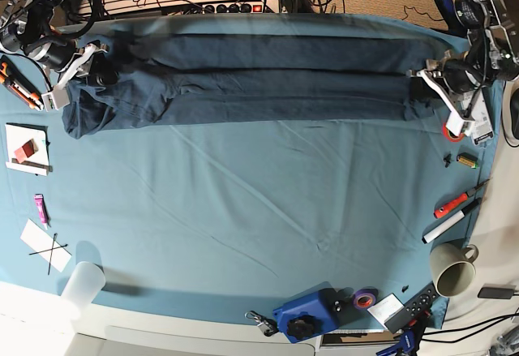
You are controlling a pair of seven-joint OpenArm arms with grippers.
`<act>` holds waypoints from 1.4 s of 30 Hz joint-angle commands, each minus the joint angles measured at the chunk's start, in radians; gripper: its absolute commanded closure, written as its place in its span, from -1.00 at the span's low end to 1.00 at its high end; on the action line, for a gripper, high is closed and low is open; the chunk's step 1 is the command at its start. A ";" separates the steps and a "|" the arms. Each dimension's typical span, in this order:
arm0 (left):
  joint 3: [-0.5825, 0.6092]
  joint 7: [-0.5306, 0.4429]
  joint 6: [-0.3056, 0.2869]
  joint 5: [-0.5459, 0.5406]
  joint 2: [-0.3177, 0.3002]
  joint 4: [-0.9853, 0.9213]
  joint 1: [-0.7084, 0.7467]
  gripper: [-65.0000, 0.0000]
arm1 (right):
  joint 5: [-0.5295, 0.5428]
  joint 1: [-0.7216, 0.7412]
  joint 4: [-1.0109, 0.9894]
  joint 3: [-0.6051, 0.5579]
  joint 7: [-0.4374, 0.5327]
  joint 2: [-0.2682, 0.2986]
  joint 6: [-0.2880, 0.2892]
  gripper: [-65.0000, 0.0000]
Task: Fold the T-shirt properly
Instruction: 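Release the hem and raise the left gripper, then grasp the strip's middle with the left gripper and fold it toward the right gripper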
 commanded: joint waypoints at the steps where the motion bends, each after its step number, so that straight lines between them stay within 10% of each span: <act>1: -0.015 -0.014 0.002 -0.017 -0.014 0.028 -0.005 1.00 | 0.020 0.003 0.014 0.010 0.017 0.017 0.001 0.46; 8: 0.040 0.011 -0.112 -0.198 -0.009 0.122 0.052 1.00 | 0.020 0.006 0.014 0.010 0.043 0.017 0.001 0.46; 18: 0.309 -0.130 -0.120 -0.055 0.148 0.349 0.095 1.00 | 0.019 0.006 0.014 0.010 0.046 0.017 0.001 0.46; 34: 0.865 -0.244 0.085 0.451 0.412 0.196 -0.033 1.00 | 0.020 0.006 0.014 0.010 0.046 0.017 0.001 0.46; 42: 0.944 -0.284 0.162 0.583 0.459 0.137 -0.076 1.00 | 0.020 0.006 0.014 0.010 0.050 0.017 0.001 0.46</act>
